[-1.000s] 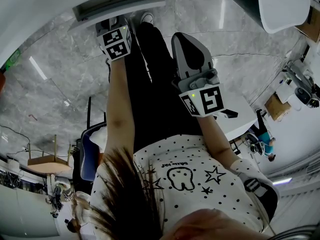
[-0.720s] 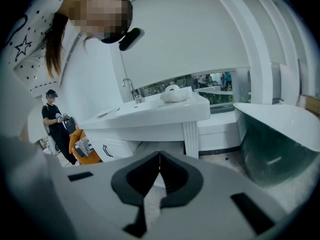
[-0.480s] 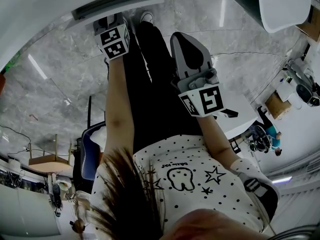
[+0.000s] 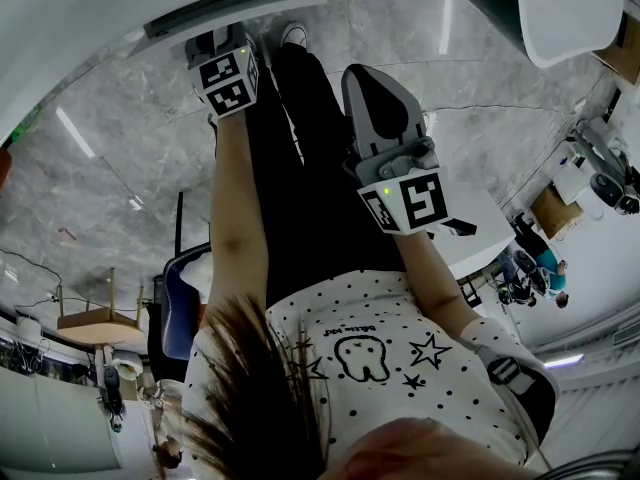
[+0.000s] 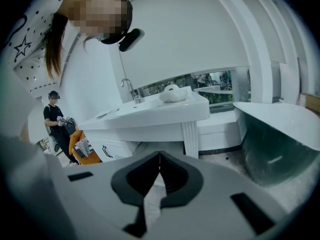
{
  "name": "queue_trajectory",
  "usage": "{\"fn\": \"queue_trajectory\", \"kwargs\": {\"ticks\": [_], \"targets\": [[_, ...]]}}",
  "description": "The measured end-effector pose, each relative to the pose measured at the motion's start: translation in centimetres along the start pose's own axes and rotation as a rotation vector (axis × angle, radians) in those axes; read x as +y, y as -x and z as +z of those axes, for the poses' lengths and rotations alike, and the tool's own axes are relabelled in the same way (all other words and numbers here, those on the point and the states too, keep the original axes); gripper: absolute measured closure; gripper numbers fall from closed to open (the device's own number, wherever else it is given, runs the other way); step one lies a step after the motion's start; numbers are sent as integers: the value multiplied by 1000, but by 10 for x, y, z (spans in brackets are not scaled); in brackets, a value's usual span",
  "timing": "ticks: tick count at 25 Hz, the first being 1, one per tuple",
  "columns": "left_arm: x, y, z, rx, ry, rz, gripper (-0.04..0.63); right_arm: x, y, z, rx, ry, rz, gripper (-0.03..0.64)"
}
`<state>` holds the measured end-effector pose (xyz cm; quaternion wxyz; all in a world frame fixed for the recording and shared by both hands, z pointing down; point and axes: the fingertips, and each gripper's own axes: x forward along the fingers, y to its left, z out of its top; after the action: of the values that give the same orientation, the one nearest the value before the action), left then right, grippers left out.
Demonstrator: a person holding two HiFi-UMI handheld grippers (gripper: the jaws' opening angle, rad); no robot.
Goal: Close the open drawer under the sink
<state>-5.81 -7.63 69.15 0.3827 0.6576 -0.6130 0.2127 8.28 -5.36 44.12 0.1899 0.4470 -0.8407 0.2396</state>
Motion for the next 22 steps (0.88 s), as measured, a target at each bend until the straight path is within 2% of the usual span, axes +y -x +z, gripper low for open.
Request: {"fn": "queue_trajectory", "kwargs": {"ticks": [22], "targets": [[0,-7,3,3,12,6,469,-9,-4,-1,4,-12,-11,603]]}}
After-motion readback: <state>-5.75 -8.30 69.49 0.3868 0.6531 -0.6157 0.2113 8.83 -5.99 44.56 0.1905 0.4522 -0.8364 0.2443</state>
